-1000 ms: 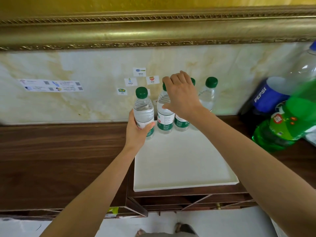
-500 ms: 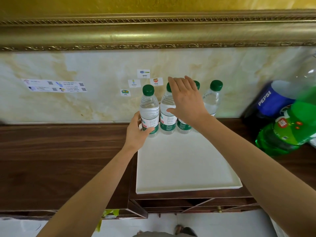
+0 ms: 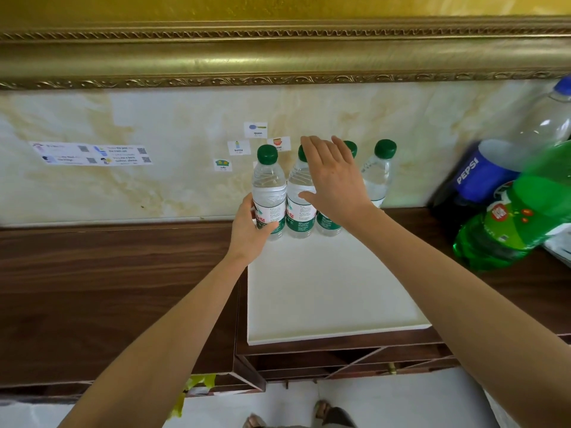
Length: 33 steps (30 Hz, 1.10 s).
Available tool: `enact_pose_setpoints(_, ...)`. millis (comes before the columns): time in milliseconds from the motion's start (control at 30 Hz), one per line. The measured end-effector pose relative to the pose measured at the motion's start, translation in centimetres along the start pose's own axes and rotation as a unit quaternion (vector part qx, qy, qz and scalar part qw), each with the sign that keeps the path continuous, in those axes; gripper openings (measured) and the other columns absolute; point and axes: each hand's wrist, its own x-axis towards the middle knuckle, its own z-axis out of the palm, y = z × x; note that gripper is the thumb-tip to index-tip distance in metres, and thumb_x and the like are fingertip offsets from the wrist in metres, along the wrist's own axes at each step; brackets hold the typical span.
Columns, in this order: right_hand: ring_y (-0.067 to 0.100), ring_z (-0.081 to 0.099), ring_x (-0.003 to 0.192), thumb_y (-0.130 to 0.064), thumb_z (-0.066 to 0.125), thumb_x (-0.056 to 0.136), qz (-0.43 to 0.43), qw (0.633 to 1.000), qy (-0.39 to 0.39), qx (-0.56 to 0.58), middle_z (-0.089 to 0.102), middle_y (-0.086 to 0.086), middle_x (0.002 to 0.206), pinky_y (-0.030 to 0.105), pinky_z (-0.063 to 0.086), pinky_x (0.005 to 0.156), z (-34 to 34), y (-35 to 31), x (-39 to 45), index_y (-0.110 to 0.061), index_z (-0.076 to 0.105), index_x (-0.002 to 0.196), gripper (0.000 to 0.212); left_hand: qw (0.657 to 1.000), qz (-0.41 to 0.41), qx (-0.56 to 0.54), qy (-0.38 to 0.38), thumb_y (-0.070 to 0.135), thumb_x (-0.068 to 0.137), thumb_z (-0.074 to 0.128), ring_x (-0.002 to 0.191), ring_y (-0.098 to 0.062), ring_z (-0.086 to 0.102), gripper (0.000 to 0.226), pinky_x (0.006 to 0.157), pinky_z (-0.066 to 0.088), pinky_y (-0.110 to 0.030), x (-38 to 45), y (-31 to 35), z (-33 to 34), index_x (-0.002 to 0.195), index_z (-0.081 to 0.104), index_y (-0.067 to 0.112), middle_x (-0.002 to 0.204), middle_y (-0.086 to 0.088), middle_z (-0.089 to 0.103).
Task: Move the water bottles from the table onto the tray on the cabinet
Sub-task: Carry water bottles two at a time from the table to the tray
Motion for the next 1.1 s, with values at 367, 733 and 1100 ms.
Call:
enact_pose_setpoints(367, 0.034, 0.049, 0.122, -0.024, 0.061, 0.085, -0.031, 0.992, 0.056, 0.111, 0.054, 0.015, 0.131, 0.044, 0.03, 0.112, -1.3, -4.7, -3.5, -0.002, 0.047, 0.133, 0.055, 0.998, -0.056, 0.012, 0.038, 0.005, 0.09, 0.062, 0.113, -0.022, 0.059, 0.045, 0.095, 0.042, -0.022, -2.3, 0.0, -6.1, 0.132, 0.048, 0.006, 0.123, -0.013, 0.061)
enact_pose_setpoints(733, 0.025, 0.058, 0.11, -0.029, 0.058, 0.091, -0.209, 0.891, -0.225, 0.333, 0.058, 0.003, 0.122, 0.037, 0.048, 0.088, 3.7, -17.4, -5.4, -0.017, 0.052, 0.123, 0.035, 0.923, -0.148, 0.304, 0.184, 0.029, 0.094, 0.053, 0.112, -0.017, 0.06, 0.037, 0.09, 0.053, -0.039, -20.5, -2.6, -14.2, 0.131, 0.053, 0.026, 0.127, 0.006, 0.06)
enact_pose_setpoints(1100, 0.029, 0.061, 0.101, -0.03, 0.06, 0.089, -0.489, 0.729, -0.344, 0.334, 0.064, 0.008, 0.112, 0.038, 0.049, 0.082, -1.7, -44.1, -15.7, -0.013, 0.056, 0.114, 0.03, 0.773, -0.454, 0.313, 0.313, 0.036, 0.095, 0.052, 0.115, -0.02, 0.057, 0.039, 0.086, 0.048, -0.035, -48.3, -5.4, -23.7, 0.133, 0.05, 0.026, 0.131, 0.005, 0.057)
